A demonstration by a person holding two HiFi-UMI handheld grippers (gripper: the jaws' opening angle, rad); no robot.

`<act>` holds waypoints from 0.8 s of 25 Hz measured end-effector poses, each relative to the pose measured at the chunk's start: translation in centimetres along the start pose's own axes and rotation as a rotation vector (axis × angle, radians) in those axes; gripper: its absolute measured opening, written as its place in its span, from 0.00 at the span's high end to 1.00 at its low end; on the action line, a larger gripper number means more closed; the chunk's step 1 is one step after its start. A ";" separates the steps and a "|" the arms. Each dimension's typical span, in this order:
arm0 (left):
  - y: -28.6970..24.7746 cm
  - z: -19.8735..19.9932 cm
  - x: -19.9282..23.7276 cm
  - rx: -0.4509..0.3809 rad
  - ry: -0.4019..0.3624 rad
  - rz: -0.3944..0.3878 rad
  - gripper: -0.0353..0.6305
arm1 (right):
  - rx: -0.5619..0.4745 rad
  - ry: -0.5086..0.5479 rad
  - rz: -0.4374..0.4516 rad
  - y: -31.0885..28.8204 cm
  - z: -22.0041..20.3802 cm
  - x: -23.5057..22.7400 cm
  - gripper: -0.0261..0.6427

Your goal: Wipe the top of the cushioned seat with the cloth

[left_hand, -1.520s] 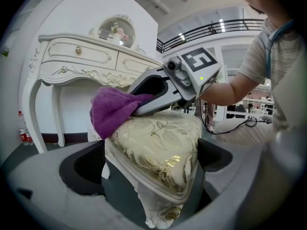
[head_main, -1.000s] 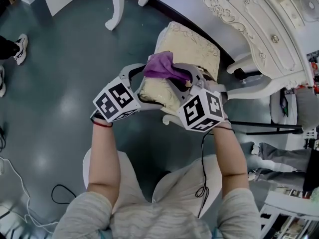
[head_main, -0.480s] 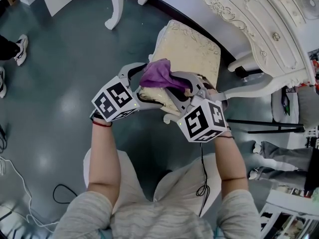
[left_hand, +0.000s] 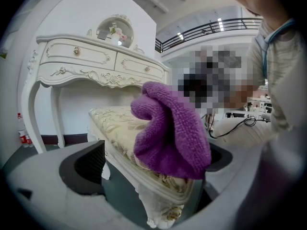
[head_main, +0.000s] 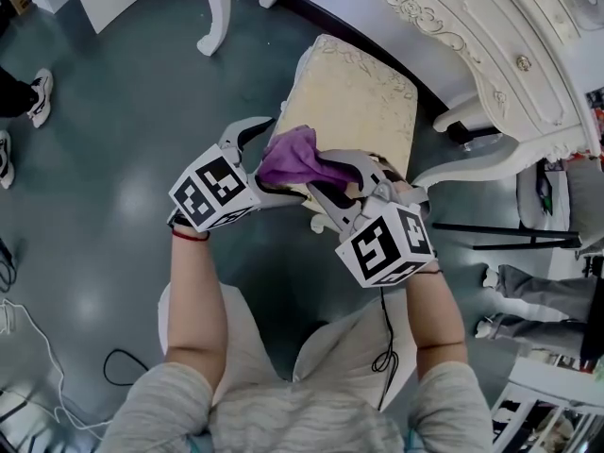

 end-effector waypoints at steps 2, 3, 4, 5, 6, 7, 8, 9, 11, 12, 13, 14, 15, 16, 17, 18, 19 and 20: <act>0.0 0.0 0.0 0.004 0.000 0.003 0.06 | -0.019 -0.030 0.011 0.3 0.0 0.2 0.79; 0.1 0.0 0.0 0.006 -0.002 0.005 0.06 | -0.029 -0.044 0.016 0.5 0.0 0.3 0.79; 0.1 0.1 -0.1 0.009 -0.008 0.008 0.06 | -0.039 -0.057 0.022 0.7 -0.1 0.3 0.79; 0.1 0.2 -0.1 0.011 -0.016 0.010 0.06 | -0.049 -0.070 0.029 0.8 -0.1 0.4 0.79; 0.1 0.3 -0.1 0.014 -0.027 0.013 0.06 | -0.057 -0.083 0.037 1.0 -0.2 0.5 0.79; 0.1 0.5 -0.2 0.017 -0.040 0.014 0.06 | -0.063 -0.093 0.048 1.3 -0.2 0.6 0.79; 0.1 0.6 -0.3 0.021 -0.055 0.014 0.06 | -0.068 -0.101 0.060 1.5 -0.3 0.7 0.79; 0.2 0.7 -0.4 0.024 -0.071 0.012 0.06 | -0.071 -0.107 0.073 1.8 -0.4 0.9 0.79; 0.3 1.3 -0.6 0.012 -0.090 0.004 0.06 | -0.080 -0.134 0.095 2.5 -0.6 1.1 0.79; 0.4 1.7 -0.7 -0.010 -0.089 0.001 0.06 | -0.089 -0.159 0.103 2.9 -0.7 1.1 0.79; 0.6 2.2 -0.7 -0.036 -0.086 0.002 0.06 | -0.102 -0.190 0.109 3.4 -0.9 1.1 0.79; 0.7 2.7 -0.8 -0.061 -0.086 0.006 0.06 | -0.119 -0.219 0.113 3.9 -1.2 1.1 0.79; 0.8 3.2 -0.8 -0.086 -0.089 0.011 0.06 | -0.140 -0.245 0.113 4.4 -1.5 1.0 0.79; 0.8 3.7 -0.8 -0.114 -0.092 0.016 0.06 | -0.163 -0.272 0.108 5.0 -1.8 0.9 0.79; 0.9 4.2 -0.8 -0.145 -0.095 0.022 0.06 | -0.187 -0.302 0.100 5.5 -2.1 0.7 0.79; 0.8 4.7 -0.8 -0.178 -0.097 0.029 0.06 | -0.214 -0.337 0.089 6.1 -2.3 0.4 0.79; 0.8 5.2 -0.8 -0.209 -0.099 0.038 0.06 | -0.241 -0.372 0.075 6.8 -2.5 0.0 0.79; 0.6 5.5 -0.8 -0.234 -0.101 0.047 0.06 | -0.267 -0.406 0.055 7.5 -2.8 -0.3 0.79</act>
Point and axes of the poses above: the fingertips, and each gripper's own axes: y backward along the fingers, x to its left, z out of its top, the point moved 8 cm from there along y, backward along the fingers, and after that the axes turned 15 degrees about -x, right-handed, at the moved point
